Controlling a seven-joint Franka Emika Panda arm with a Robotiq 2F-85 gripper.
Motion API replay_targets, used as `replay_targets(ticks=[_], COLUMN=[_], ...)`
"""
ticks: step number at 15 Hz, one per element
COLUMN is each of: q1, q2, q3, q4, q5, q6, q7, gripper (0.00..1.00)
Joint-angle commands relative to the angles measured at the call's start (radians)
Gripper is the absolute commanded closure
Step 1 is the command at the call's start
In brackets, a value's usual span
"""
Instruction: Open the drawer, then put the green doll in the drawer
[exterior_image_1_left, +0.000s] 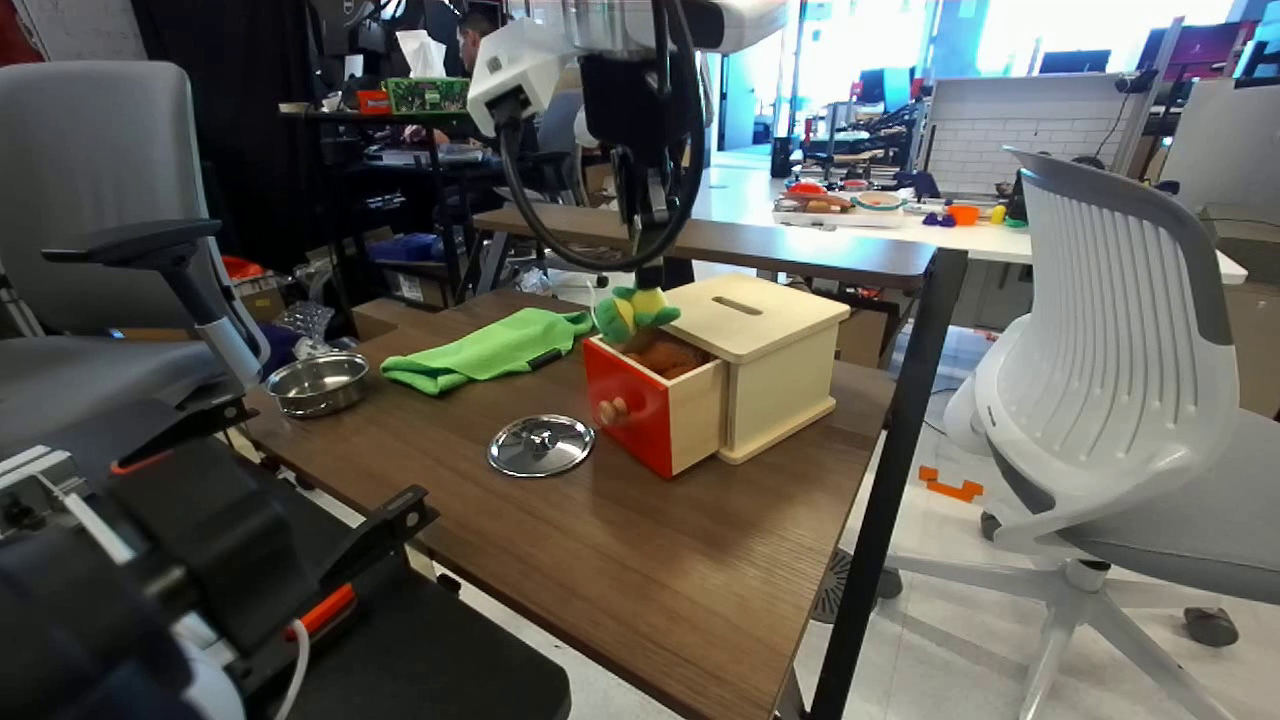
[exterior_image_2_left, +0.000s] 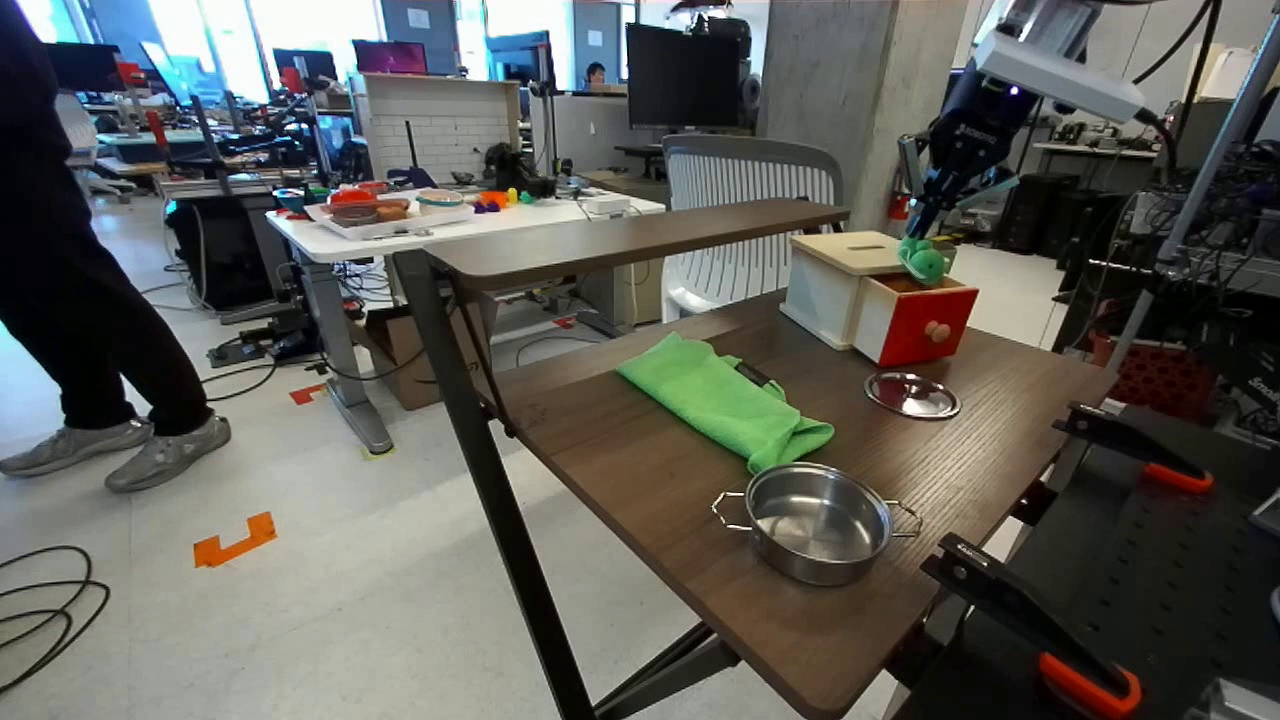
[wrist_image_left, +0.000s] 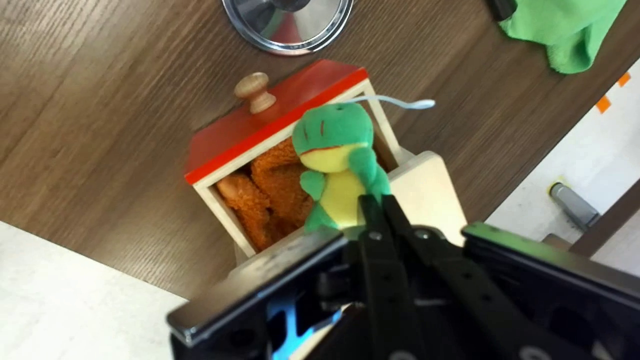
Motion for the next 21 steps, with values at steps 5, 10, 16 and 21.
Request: replay_targets(ticks=[5,10,16,21], q1=[0.026,0.038,0.04,0.047], q2=[0.135,0.162,0.118,0.115], q3=[-0.034,-0.048,-0.047,-0.061], q4=[0.122,0.147,0.1,0.084], q5=[-0.085,-0.127,-0.183,-0.264], q6=[-0.008,-0.034,-0.089,-0.142], q7=[0.247,0.327,0.292,0.246], gripper=[0.99,0.99,0.99,0.49])
